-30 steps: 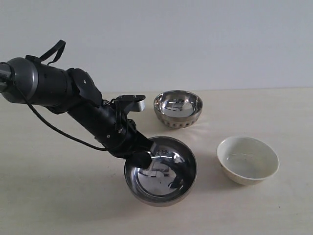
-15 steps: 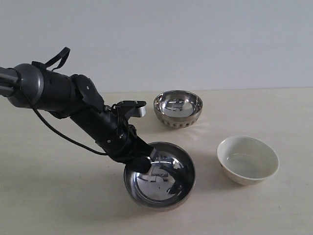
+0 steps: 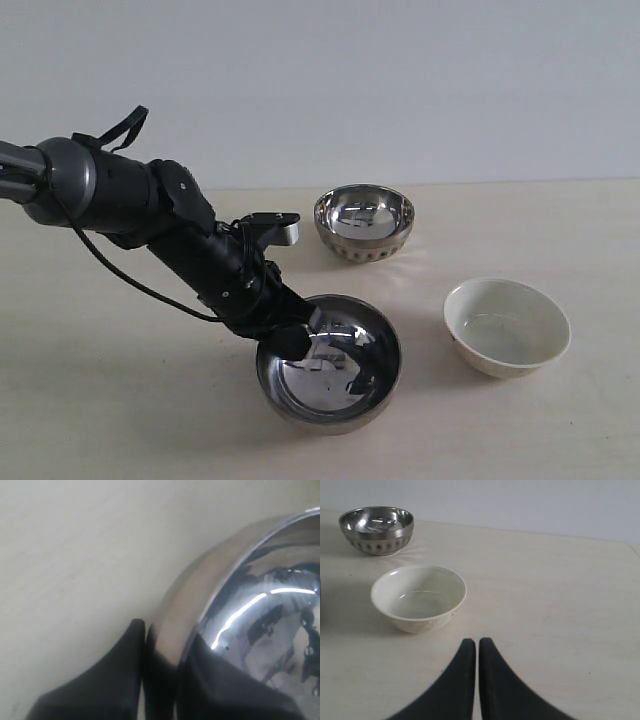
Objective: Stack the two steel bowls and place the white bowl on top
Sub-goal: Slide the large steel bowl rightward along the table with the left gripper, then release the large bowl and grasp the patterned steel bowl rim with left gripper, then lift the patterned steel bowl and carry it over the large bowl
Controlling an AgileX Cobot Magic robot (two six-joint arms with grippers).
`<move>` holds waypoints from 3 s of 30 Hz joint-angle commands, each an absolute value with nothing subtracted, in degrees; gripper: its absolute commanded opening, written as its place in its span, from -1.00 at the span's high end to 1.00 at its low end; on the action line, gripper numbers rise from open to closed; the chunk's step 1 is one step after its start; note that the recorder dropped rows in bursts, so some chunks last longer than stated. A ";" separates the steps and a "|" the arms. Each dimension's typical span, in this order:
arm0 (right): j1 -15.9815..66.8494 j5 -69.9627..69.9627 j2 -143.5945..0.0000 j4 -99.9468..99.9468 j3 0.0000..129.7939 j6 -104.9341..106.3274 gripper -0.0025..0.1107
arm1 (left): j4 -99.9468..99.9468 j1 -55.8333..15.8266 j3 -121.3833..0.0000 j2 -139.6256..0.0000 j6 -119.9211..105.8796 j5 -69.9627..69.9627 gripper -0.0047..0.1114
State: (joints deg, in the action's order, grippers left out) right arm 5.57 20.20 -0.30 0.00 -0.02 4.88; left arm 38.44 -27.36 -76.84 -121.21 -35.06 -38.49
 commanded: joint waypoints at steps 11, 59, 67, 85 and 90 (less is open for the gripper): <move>5.21 19.57 0.00 0.57 0.00 5.04 0.96 | 37.99 -27.61 -76.70 -119.12 -39.05 -33.76 -0.27; 5.21 19.57 0.00 0.57 0.00 5.04 0.96 | 27.52 -24.61 -123.30 -147.11 -22.15 -38.86 0.07; 5.21 19.57 0.00 0.57 0.00 5.04 0.96 | 27.52 -24.61 -123.30 -146.34 -24.48 -39.47 0.85; 5.21 19.69 0.00 0.57 0.00 5.04 0.96 | 27.75 -24.61 -123.30 -130.18 -24.83 -54.42 0.85; 5.21 19.69 0.00 0.57 0.00 5.04 0.96 | 28.00 -24.61 -120.21 -126.63 -24.38 -56.83 0.85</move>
State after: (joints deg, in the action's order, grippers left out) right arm 5.57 20.20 -0.30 0.00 -0.02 4.88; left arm 27.04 -24.64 -122.20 -129.24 -24.94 -55.68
